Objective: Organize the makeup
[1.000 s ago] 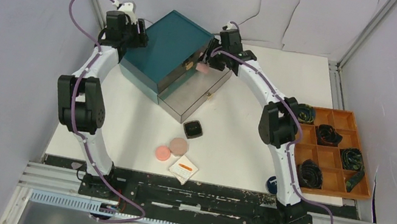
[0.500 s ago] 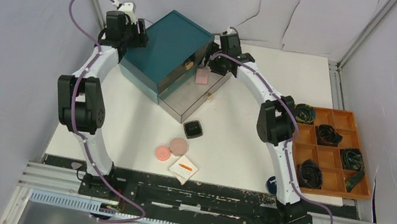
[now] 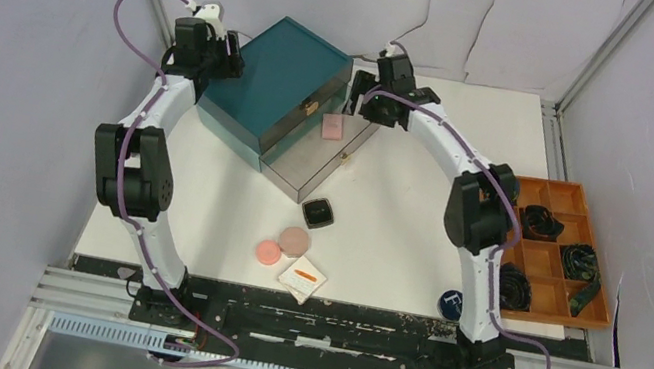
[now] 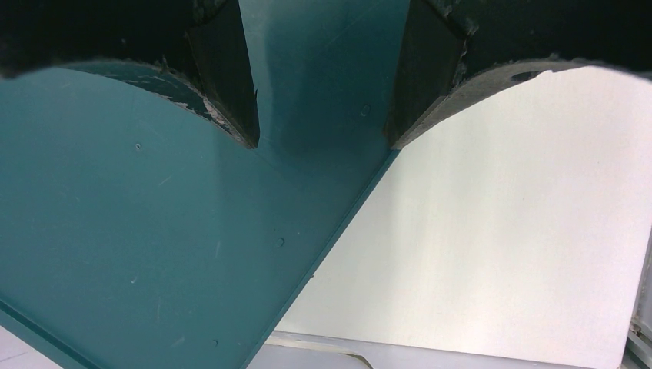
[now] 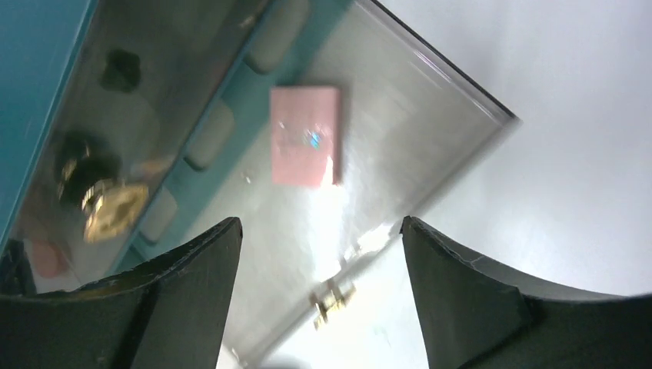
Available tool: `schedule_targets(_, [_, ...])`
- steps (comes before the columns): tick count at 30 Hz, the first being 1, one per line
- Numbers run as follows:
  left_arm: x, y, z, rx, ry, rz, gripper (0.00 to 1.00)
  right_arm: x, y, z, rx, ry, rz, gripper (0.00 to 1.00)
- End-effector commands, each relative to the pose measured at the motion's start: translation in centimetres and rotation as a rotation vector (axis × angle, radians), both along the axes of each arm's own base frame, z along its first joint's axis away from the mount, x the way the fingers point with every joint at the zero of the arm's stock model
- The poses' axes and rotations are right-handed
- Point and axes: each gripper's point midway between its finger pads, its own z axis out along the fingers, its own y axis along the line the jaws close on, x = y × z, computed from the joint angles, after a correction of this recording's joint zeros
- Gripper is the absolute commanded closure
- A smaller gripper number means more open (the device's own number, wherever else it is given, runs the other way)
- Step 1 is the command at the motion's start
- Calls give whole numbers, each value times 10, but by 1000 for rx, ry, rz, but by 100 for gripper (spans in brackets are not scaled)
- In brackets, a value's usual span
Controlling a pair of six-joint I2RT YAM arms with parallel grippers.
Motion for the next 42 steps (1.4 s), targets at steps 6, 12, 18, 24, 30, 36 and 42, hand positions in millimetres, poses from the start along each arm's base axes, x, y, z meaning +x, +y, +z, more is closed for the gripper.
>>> schedule_targets(6, [-38, 1, -79, -25, 286, 9, 29, -107, -117, 41, -234, 51, -76, 14])
schedule_targets(12, [-39, 1, -82, -28, 290, 9, 30, -194, -170, 15, -313, 175, -134, 12])
schedule_targets(18, [-37, 6, -83, -6, 291, 23, 29, -258, -202, -9, -331, 267, -207, 11])
schedule_targets(24, [-37, 5, -81, -2, 290, 18, 30, -299, -222, -22, -327, 303, -264, 11])
schedule_targets(30, [-40, 8, -68, 30, 264, 21, 29, -300, -221, -19, -298, 279, -282, 11])
schedule_targets(36, [-41, 6, -51, 33, 239, 12, 29, -315, -237, -13, -374, 314, -289, 9])
schedule_targets(42, [-40, -4, -22, 80, 187, -14, 28, -322, -235, -19, -330, 328, -328, 8])
